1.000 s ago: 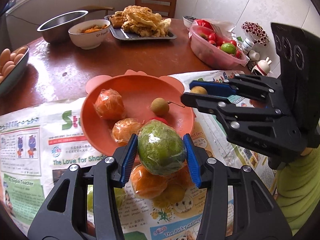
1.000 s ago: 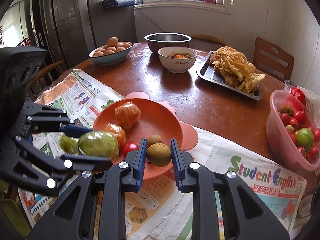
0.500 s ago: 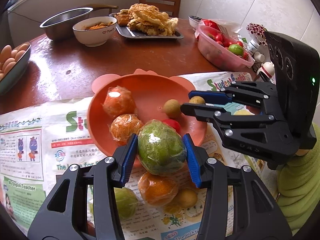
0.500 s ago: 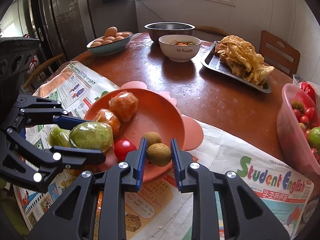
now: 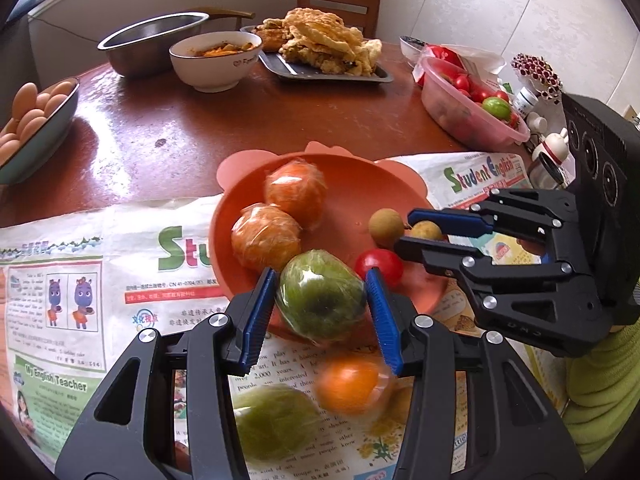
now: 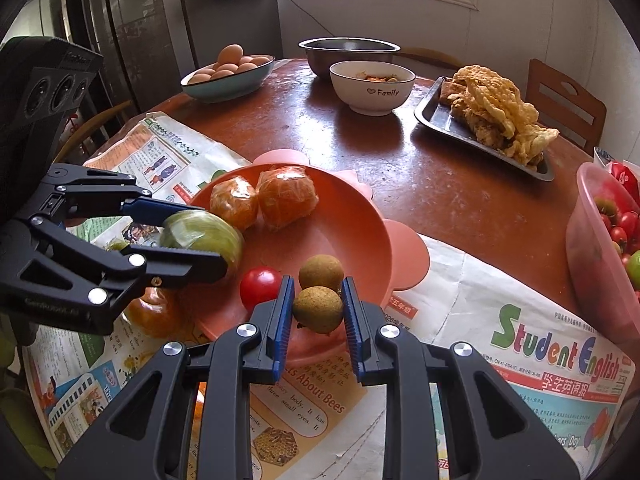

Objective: Organize fruits
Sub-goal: 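Carry the pomelo and kiwi into the orange plate and open both tools, then withdraw both open tools back over the remaining fruit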

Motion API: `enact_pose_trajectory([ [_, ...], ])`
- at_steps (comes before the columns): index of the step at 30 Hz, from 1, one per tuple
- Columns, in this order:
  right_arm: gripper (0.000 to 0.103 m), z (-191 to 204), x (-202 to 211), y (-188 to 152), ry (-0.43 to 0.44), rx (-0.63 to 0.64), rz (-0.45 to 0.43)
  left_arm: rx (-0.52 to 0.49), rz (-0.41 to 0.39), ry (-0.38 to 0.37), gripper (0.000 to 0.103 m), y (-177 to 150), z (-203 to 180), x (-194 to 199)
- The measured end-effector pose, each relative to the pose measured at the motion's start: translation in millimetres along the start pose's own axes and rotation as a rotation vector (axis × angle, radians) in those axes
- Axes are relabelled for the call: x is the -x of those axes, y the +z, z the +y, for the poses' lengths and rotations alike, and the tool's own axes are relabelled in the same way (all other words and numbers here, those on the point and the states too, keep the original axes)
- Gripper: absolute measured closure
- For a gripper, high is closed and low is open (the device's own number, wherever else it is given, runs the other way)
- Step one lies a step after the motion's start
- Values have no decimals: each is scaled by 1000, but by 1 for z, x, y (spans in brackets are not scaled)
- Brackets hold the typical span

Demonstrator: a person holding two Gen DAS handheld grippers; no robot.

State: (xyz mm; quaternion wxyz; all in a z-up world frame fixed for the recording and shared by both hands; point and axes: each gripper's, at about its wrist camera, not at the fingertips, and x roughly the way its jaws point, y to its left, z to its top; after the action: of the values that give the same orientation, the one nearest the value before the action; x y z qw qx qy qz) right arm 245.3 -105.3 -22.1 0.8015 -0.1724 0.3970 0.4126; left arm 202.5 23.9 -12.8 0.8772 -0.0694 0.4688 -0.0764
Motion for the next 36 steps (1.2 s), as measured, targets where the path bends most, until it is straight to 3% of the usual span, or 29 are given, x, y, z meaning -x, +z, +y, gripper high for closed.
enact_pose_trajectory([
  [13,79,0,2,0,-5,-9,-3,0,-3,-6,65,2,2,-1],
  [36,54,0,23,-2,-30,-53,-43,2,-20,-12,65,-2,1,8],
])
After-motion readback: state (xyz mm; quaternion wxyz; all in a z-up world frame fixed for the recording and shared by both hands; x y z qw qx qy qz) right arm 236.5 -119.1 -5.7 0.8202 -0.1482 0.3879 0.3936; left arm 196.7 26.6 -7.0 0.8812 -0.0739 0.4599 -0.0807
